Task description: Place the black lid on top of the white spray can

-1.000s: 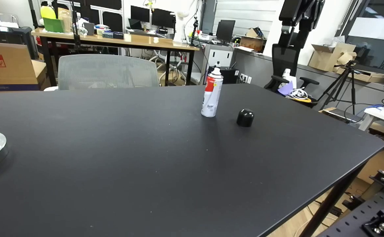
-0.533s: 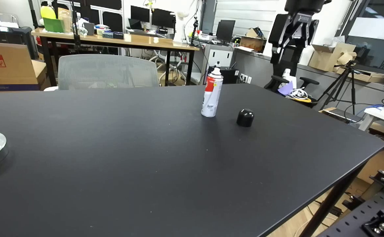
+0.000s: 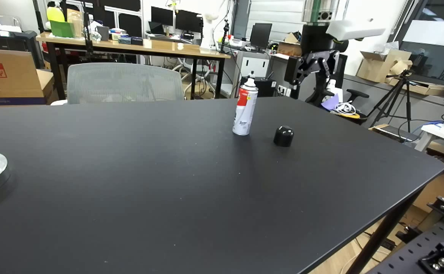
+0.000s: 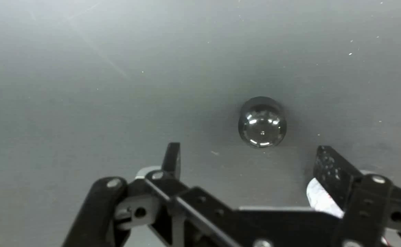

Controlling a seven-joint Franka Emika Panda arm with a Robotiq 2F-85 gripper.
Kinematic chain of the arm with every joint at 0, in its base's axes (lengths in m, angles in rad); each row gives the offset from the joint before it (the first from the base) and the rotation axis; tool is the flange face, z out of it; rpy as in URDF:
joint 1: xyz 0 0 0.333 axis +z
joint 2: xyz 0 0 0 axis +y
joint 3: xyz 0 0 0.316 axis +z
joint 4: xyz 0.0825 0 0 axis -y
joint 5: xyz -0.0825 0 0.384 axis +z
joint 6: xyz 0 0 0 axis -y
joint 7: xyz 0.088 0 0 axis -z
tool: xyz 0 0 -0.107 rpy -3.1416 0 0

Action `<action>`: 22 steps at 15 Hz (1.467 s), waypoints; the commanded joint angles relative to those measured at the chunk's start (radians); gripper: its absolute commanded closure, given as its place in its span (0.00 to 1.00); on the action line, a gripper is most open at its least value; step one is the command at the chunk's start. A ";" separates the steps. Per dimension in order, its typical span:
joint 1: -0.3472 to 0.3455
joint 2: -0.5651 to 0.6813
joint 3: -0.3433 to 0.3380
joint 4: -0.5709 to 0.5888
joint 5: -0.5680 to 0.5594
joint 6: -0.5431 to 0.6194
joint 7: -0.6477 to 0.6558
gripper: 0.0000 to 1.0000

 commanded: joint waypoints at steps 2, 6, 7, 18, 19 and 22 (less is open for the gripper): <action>-0.001 0.049 0.002 0.031 -0.010 -0.003 0.020 0.00; -0.004 0.099 0.018 0.058 0.024 -0.011 -0.040 0.00; -0.005 0.112 0.024 0.060 0.036 -0.006 -0.065 0.00; -0.035 0.266 0.051 0.143 0.152 0.000 -0.221 0.00; -0.039 0.276 0.053 0.155 0.156 0.000 -0.230 0.00; -0.046 0.309 0.054 0.199 0.159 -0.010 -0.245 0.00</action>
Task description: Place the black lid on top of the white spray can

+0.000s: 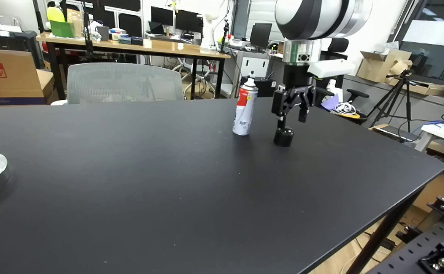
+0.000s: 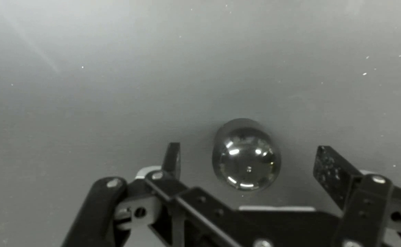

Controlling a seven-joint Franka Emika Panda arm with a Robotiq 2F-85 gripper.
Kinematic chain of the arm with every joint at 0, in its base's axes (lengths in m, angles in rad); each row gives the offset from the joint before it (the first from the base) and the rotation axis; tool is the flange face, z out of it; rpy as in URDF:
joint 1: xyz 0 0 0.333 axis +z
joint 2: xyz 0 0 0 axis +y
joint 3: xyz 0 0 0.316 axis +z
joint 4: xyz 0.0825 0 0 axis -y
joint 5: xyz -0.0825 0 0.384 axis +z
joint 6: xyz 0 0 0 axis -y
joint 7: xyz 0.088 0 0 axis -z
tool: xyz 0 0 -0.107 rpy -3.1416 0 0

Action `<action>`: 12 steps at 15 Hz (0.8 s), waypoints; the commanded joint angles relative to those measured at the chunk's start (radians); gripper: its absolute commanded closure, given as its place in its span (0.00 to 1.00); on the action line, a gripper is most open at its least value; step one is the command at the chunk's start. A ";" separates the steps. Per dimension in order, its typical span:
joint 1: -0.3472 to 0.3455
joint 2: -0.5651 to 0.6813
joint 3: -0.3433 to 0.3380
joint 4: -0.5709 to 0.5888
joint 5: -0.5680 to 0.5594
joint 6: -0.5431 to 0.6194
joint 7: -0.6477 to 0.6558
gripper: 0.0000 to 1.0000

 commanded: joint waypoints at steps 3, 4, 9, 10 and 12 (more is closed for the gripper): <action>-0.027 0.073 0.023 0.104 0.014 -0.025 -0.042 0.00; -0.028 0.086 0.027 0.118 0.014 -0.030 -0.049 0.00; -0.032 0.140 0.045 0.171 0.014 -0.070 -0.080 0.00; -0.032 0.145 0.047 0.176 0.011 -0.084 -0.087 0.00; -0.031 0.139 0.047 0.168 0.007 -0.100 -0.091 0.00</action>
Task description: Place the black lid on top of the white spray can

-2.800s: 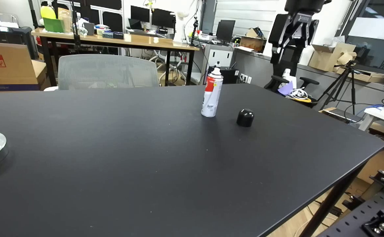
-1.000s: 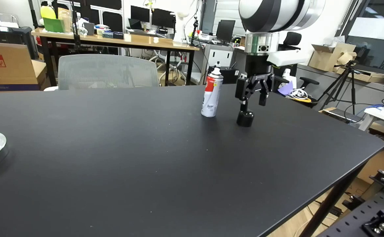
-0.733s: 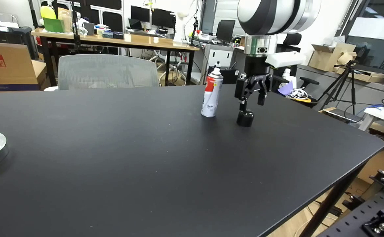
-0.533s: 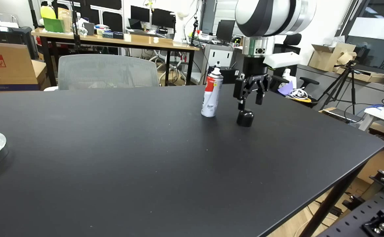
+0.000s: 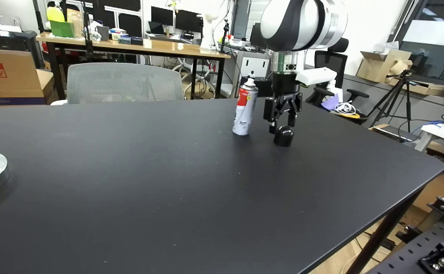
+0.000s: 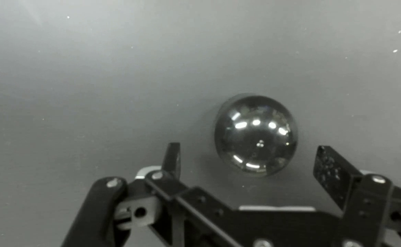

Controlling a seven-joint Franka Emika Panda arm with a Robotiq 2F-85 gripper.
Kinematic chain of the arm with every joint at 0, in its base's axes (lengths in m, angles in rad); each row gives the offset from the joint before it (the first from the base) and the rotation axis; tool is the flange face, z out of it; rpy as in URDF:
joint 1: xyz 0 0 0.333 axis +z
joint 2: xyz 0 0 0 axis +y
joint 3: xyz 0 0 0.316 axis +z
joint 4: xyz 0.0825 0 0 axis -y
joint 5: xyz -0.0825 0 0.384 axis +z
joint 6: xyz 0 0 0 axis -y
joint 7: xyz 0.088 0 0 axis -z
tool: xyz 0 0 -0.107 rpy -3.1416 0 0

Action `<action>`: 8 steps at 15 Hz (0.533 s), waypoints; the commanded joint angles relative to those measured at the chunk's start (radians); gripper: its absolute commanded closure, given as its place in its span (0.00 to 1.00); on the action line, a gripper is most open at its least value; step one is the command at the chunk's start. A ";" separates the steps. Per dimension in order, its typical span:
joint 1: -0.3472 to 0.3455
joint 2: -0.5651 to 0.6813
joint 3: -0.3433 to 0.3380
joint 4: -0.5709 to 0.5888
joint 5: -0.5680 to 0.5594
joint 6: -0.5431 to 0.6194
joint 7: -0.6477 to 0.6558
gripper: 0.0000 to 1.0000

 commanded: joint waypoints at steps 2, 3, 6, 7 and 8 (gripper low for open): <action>-0.020 -0.013 0.012 0.007 0.001 -0.047 -0.020 0.00; -0.018 -0.016 0.009 0.003 -0.001 -0.049 -0.016 0.00; -0.022 -0.006 0.011 0.010 0.001 -0.067 -0.019 0.25; -0.023 -0.001 0.012 0.015 0.003 -0.067 -0.018 0.29; -0.023 0.002 0.012 0.019 0.002 -0.072 -0.018 0.29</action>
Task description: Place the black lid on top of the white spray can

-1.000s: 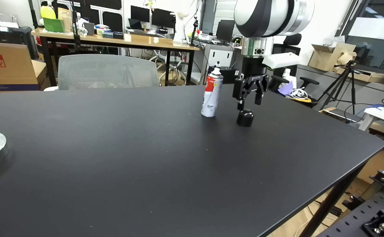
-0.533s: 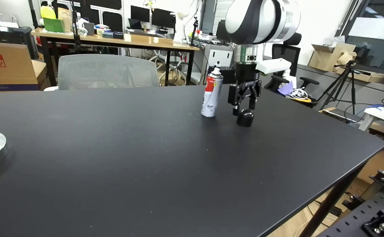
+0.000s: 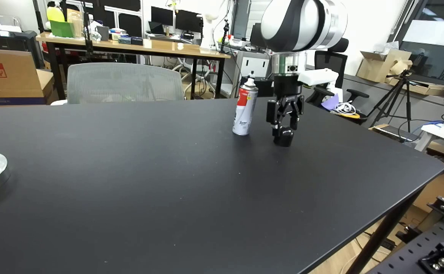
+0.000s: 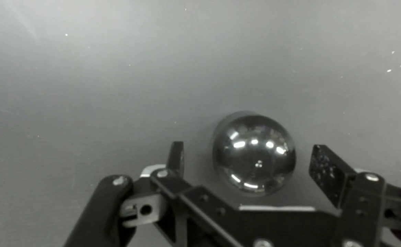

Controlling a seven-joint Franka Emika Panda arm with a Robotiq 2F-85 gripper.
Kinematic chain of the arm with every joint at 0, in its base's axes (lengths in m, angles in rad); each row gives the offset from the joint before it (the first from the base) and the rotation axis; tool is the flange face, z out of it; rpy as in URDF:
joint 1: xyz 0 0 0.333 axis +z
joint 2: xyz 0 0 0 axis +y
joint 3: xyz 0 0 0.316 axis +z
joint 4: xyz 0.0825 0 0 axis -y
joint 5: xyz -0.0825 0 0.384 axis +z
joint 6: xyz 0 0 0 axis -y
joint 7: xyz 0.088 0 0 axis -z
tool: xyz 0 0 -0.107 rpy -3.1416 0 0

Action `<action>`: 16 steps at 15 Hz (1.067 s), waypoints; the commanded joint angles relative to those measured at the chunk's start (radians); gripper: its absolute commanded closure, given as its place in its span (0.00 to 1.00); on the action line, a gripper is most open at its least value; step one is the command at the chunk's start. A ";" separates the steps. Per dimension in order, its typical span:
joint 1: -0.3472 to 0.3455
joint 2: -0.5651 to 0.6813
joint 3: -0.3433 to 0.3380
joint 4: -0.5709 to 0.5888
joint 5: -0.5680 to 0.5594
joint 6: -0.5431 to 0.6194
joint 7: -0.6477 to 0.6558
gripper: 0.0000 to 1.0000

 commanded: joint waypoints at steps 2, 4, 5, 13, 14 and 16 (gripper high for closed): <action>-0.017 0.001 0.011 0.019 0.004 -0.028 -0.008 0.44; -0.017 -0.003 0.012 0.018 0.002 -0.025 -0.011 0.59; -0.016 -0.006 0.012 0.017 0.001 -0.025 -0.012 0.65; -0.004 -0.146 0.016 -0.051 -0.019 -0.034 -0.052 0.68; 0.002 -0.178 0.013 -0.064 -0.026 -0.039 -0.045 0.68; 0.013 -0.238 0.009 -0.082 -0.040 -0.056 -0.035 0.68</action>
